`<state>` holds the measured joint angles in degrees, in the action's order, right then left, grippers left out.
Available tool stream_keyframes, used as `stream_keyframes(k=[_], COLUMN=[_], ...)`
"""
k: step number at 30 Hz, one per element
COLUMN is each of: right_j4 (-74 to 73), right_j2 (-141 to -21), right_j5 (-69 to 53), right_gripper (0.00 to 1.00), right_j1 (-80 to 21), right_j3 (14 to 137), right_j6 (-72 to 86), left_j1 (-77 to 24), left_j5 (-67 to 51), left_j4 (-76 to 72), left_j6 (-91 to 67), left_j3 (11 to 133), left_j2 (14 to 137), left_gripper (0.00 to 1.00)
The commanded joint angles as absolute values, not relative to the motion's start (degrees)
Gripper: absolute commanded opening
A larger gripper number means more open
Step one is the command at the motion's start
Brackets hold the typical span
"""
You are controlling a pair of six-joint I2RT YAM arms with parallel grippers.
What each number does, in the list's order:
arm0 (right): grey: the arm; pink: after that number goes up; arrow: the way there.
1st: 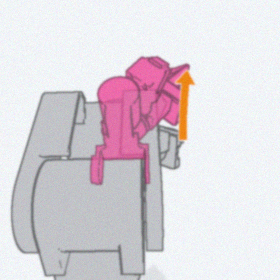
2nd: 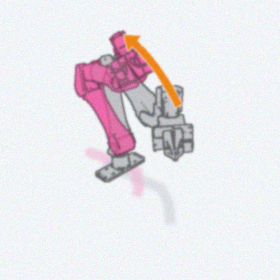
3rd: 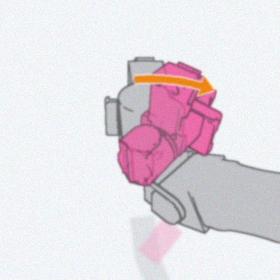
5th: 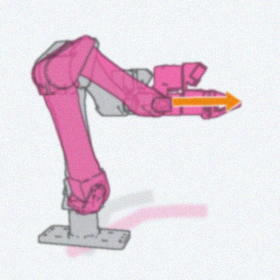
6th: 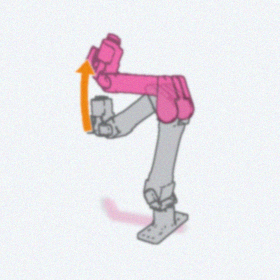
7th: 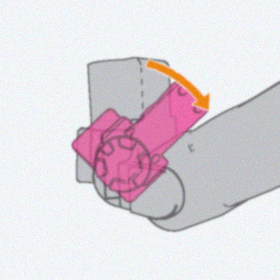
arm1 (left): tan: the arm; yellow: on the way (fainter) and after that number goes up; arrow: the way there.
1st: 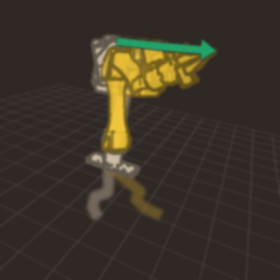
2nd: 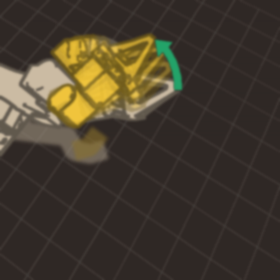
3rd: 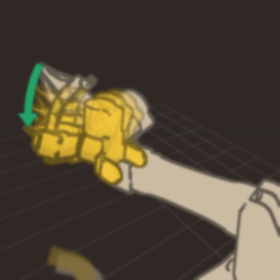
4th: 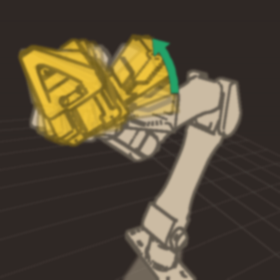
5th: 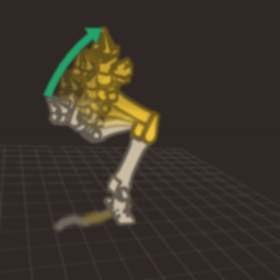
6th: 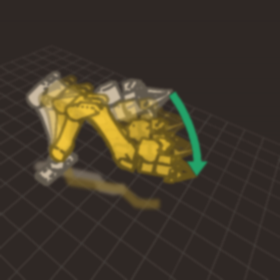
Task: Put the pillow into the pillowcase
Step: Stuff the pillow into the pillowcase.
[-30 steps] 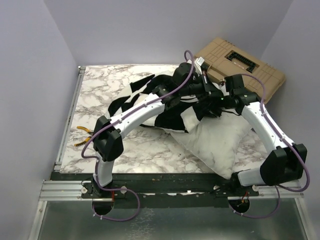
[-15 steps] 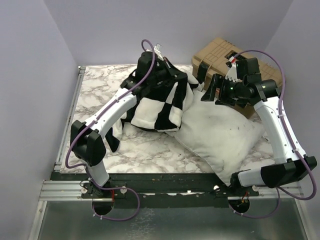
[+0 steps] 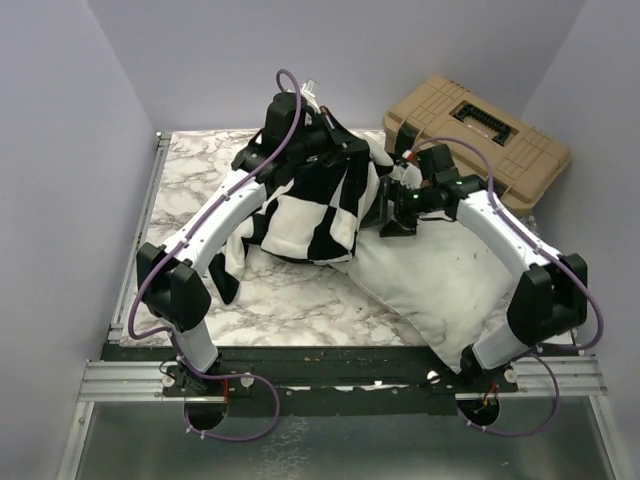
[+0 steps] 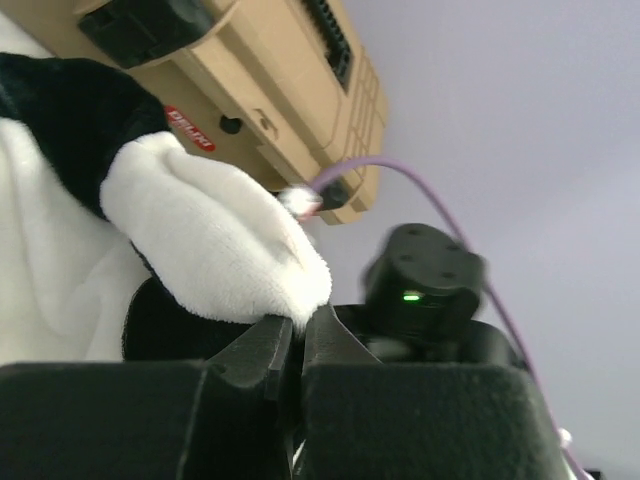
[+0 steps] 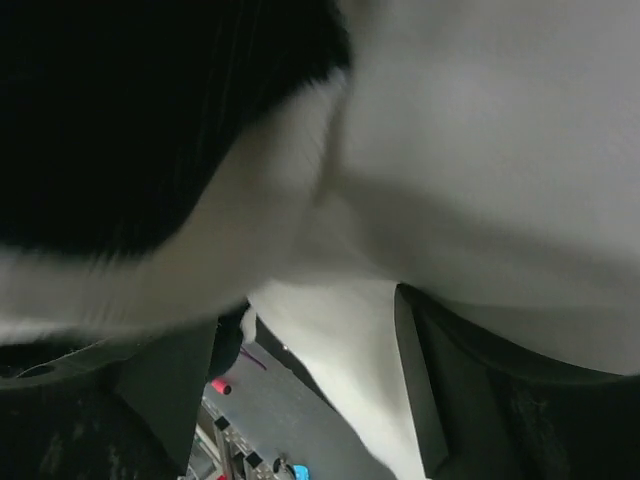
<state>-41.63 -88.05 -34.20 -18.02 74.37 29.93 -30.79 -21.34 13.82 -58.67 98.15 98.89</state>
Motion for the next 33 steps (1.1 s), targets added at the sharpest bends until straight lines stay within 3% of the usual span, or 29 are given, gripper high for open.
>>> stream_keyframes(k=[1,9,11,15,16,23,25,29,33], right_j4=[-34.4,-35.3,-33.6,-29.7,-28.4,-2.0,6.5,10.0,19.2], right_j2=[-95.9,-101.5,-102.7,-106.3,-106.5,-100.2,-99.7,-103.2,-106.5], right_j5=[-32.6,-23.4,-22.7,-26.6,-29.0,-45.6,-47.2,-48.4,-48.9], right_gripper=[0.77,0.74,0.62,0.04,0.01,0.0,0.0,0.0,0.0], right_j1=[-24.4,-25.7,-25.8,-25.8,-25.7,-24.2,-23.5,-23.3,-23.0], right_j3=[77.4,74.9,74.8,77.6,78.4,77.1,75.5,75.8,72.0], right_j6=[31.8,27.6,27.9,29.2,30.1,49.4,56.2,61.9,69.4], left_j1=[-30.4,-30.5,-30.6,-31.9,-32.6,-43.4,-47.6,-55.0,-56.7], left_j5=[-26.0,-24.9,-24.9,-25.7,-25.9,-25.7,-26.0,-28.7,-32.2], left_j4=[13.5,13.5,13.5,13.4,13.4,13.4,13.4,13.4,16.4], left_j6=[-60.4,-63.7,-64.4,-65.4,-65.8,-67.0,-67.8,-67.2,-61.3], left_j3=[104.9,116.4,118.7,120.6,120.4,120.8,123.6,129.2,127.5], left_j2=[97.4,98.6,99.2,100.3,100.5,104.9,108.2,114.5,114.9], left_gripper=[0.0,0.0,0.0,0.0,0.0,0.0,0.0,0.0,0.0])
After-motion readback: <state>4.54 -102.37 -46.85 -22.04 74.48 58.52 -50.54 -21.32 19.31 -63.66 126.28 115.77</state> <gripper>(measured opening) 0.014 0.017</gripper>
